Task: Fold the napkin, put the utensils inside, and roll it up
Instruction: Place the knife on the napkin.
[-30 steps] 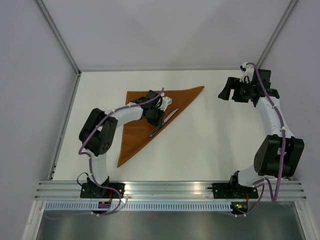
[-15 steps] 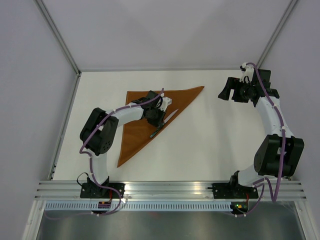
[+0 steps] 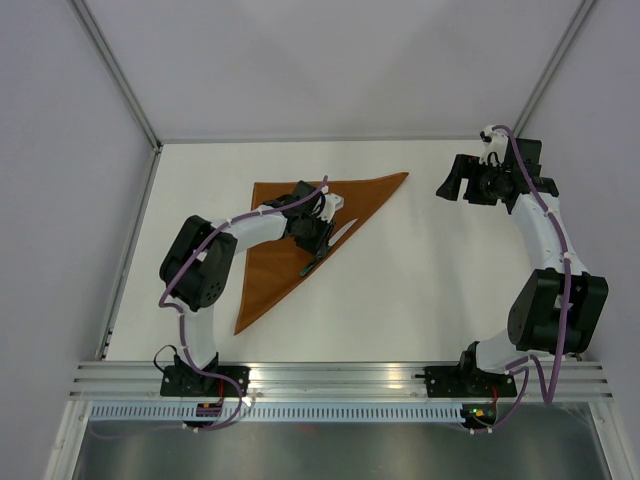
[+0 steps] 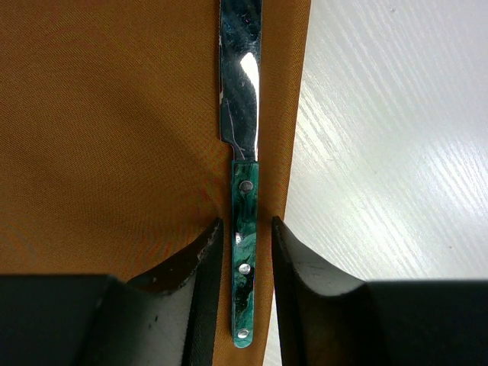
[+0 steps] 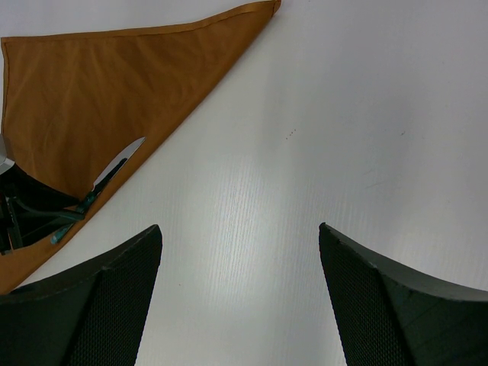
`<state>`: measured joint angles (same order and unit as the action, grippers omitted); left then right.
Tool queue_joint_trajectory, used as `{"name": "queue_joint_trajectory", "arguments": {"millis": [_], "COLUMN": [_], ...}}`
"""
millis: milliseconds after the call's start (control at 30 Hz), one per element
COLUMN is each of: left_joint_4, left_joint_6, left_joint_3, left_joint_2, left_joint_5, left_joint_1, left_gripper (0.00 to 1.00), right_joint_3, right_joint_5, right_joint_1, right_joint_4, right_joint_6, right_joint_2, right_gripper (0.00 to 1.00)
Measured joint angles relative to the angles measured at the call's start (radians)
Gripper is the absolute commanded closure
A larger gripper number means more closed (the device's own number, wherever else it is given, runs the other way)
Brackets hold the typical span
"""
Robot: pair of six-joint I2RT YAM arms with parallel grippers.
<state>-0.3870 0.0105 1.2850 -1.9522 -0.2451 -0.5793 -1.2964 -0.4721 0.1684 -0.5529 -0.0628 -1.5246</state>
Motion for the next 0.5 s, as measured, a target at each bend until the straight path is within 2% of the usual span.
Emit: {"name": "queue_joint_trajectory", "arguments": {"millis": [300, 500], "left_joint_4": [0.0, 0.013], "left_joint_6": [0.006, 0.056], "left_joint_3": [0.002, 0.012], "left_joint_2": [0.085, 0.195], "left_joint_5": [0.014, 0.081], "left_joint_1": [0.0, 0.0], "left_gripper": [0.57, 0.53], "right_joint_3": [0.033, 0.047], "right_joint_5": [0.03, 0.069], "right_joint_1": [-0.015, -0.121], "right_joint_4": [0.043, 0.149], "right_joint_6": [-0.01, -0.039], "right_joint_2": [0.0, -0.057], "right_gripper": [0.15, 0.16]}}
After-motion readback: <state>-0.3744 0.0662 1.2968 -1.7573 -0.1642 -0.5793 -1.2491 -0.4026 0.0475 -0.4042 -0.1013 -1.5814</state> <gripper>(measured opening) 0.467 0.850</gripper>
